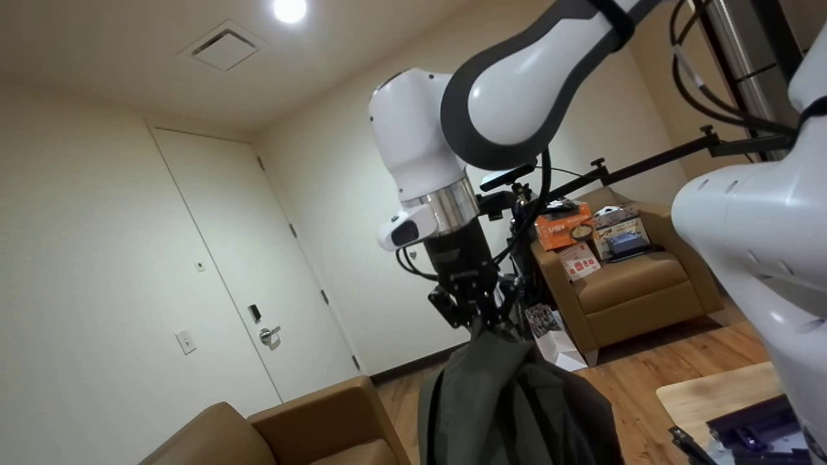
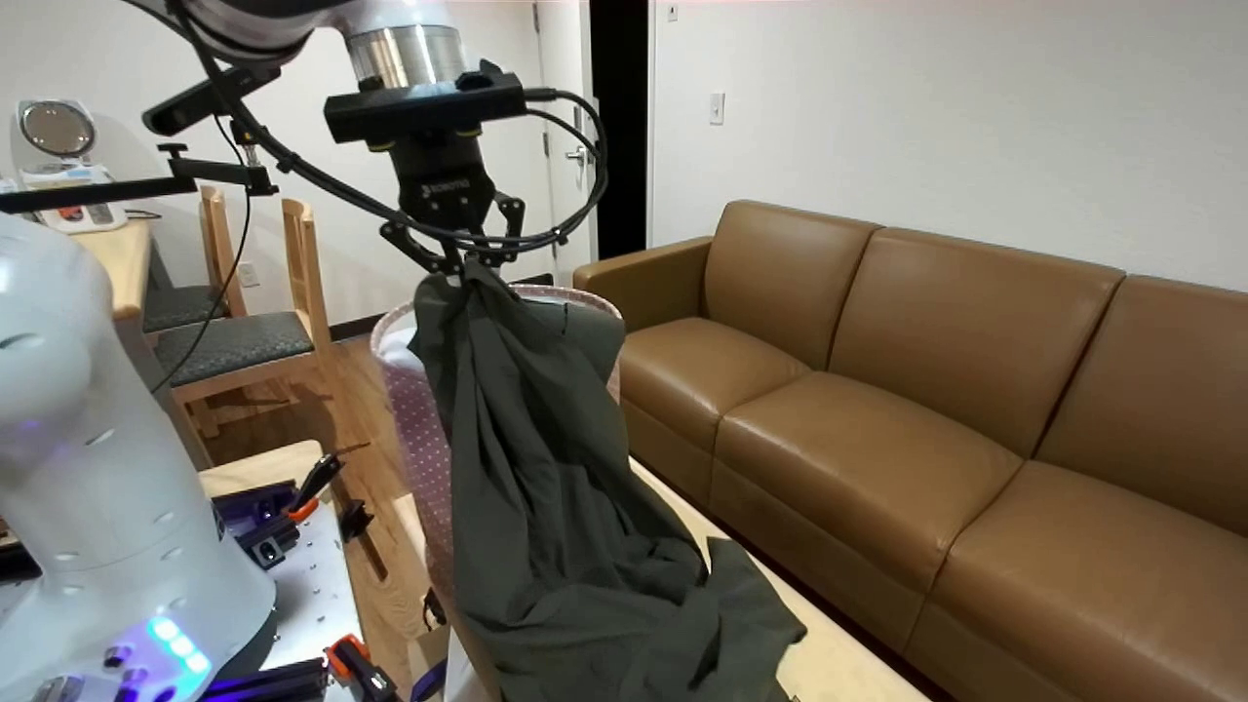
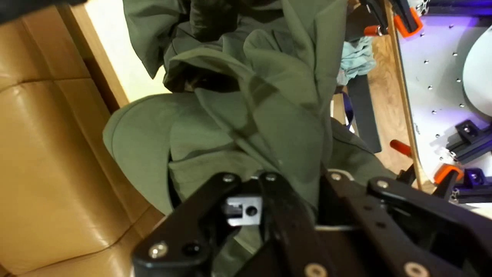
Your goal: Remove three things from the carrier bag and put them on the table
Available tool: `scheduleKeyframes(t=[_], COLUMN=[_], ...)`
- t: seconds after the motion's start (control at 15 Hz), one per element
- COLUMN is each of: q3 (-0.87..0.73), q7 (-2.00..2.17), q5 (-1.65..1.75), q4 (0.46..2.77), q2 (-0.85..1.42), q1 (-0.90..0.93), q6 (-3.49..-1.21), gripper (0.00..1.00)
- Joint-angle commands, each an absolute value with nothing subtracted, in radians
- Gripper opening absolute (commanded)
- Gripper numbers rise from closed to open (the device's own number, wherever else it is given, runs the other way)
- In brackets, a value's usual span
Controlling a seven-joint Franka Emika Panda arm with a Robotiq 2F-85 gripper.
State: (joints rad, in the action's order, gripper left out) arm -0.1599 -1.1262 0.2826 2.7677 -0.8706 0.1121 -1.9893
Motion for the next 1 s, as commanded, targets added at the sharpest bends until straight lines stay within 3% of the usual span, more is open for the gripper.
scheduleKeyframes(t=[0.0, 0.53, 0.93], q3=[-0.265, -0.494, -0.481], q7=[-1.123, -1.090, -1.083], q5=[0.284, 0.157, -0.029], q4=[2.736, 2.583, 2.444], q2=[-0.861, -0.504, -0.254], q1=[0.017, -0.070, -0.073], q6=[-2.023, -2.177, -2.164], gripper=[0.06, 0.06, 0.06])
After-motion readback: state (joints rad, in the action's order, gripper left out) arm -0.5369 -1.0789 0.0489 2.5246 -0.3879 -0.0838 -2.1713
